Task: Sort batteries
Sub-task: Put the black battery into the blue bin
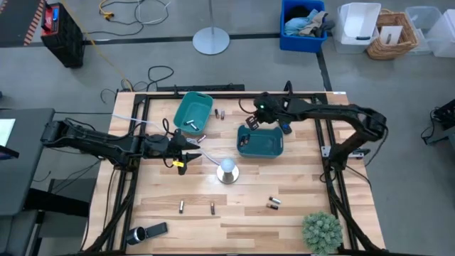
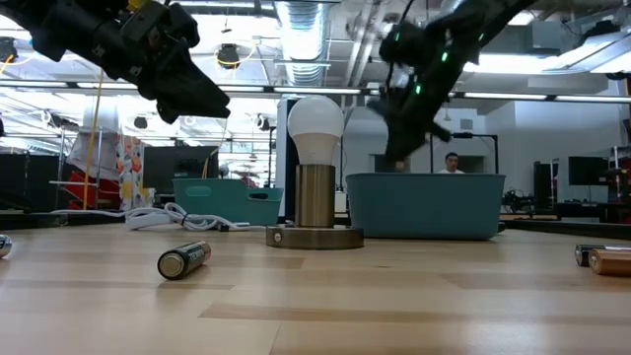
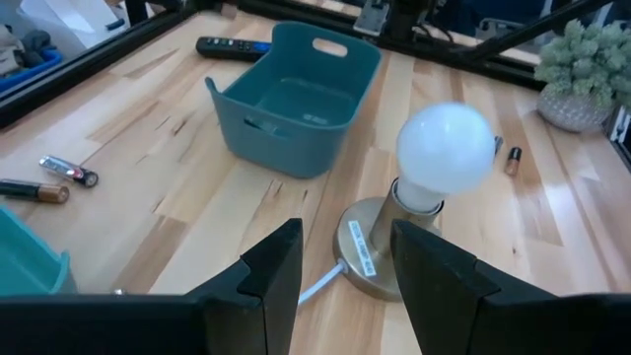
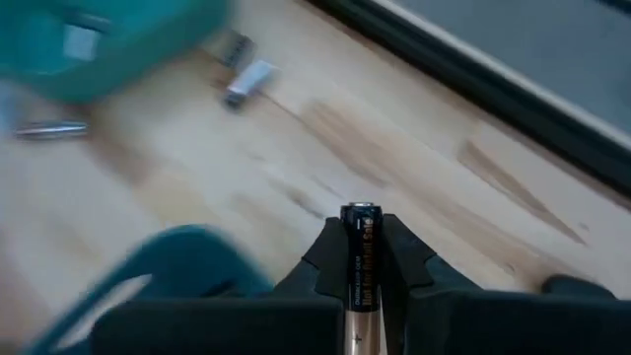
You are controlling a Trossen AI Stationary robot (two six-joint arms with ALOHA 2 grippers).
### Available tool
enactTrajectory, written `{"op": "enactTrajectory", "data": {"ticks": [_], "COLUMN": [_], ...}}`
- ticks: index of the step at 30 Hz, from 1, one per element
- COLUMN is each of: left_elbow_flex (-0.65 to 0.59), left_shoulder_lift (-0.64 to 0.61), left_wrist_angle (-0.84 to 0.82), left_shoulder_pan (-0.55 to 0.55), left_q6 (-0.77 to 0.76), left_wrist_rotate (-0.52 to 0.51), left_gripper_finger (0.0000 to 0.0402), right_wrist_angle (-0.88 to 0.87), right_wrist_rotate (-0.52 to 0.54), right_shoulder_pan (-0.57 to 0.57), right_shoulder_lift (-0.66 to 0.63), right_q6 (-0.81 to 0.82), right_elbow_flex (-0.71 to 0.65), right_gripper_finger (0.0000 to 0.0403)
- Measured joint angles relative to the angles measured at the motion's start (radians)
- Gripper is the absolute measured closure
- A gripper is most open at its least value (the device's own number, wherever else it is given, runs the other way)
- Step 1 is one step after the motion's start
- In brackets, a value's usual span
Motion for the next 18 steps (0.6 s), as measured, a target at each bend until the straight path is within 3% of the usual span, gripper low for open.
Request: {"op": "enactTrajectory", "data": {"ticks": [5,9,18], "left_elbow_flex": [0.000,0.000,0.000], "left_shoulder_lift": [0.000,0.000,0.000], "left_wrist_angle": [-0.025,-0.038,-0.124], "left_shoulder_pan": [0.000,0.000,-0.016], "left_q6": [-0.007,-0.014,-0.079], "left_wrist_rotate": [0.000,0.001,0.015], "left_gripper_finger": [0.0251,0.0251,0.0251], "right_wrist_angle": [-0.029,-0.040,-0.065], "right_wrist_rotate": [0.004,0.065,0.182], "right_shoulder_pan": [0.144,0.247,0.311], "right_shoulder_lift": [-0.066,-0.067,-0.047], "right_q6": [-0.023,-0.023,0.011], "right_elbow_flex": [0.001,0.001,-0.002], "right_gripper_finger": [0.0369,0.0363,0.0334]}}
